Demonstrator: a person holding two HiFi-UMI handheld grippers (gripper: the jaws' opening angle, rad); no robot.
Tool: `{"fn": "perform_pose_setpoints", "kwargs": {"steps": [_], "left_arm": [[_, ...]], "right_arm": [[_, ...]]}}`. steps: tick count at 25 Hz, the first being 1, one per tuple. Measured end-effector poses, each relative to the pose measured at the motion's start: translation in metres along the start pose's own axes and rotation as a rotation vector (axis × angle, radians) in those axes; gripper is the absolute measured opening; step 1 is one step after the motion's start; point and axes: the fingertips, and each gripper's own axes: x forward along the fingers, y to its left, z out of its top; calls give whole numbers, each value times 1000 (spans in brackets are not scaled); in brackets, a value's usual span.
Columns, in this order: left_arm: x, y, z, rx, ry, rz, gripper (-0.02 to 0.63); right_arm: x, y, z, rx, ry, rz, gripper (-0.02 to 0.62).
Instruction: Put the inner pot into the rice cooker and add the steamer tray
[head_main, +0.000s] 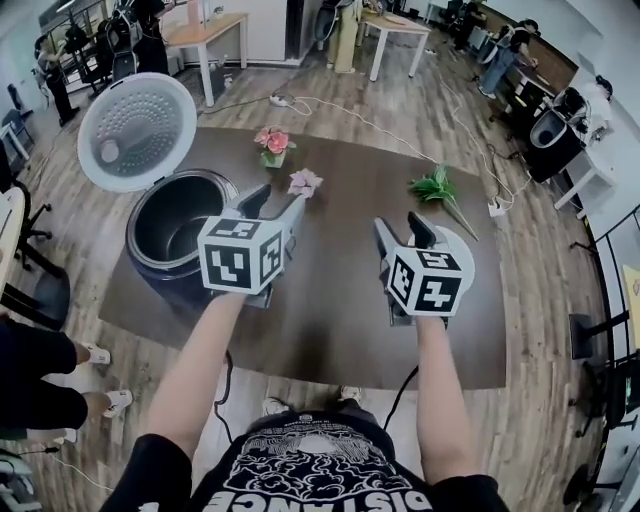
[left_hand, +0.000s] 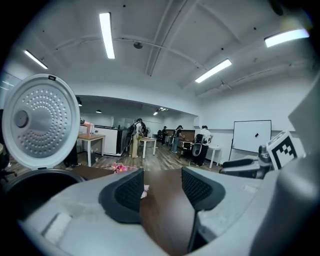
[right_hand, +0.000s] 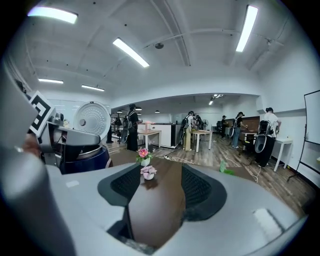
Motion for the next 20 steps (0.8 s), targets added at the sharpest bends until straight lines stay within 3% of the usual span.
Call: {"fn": "perform_pose_setpoints", "kwargs": {"steps": [20], "left_arm": [[132, -182, -53, 56, 142, -185, 250]], "right_arm": [[-63, -200, -59, 103, 35, -160, 267]]}}
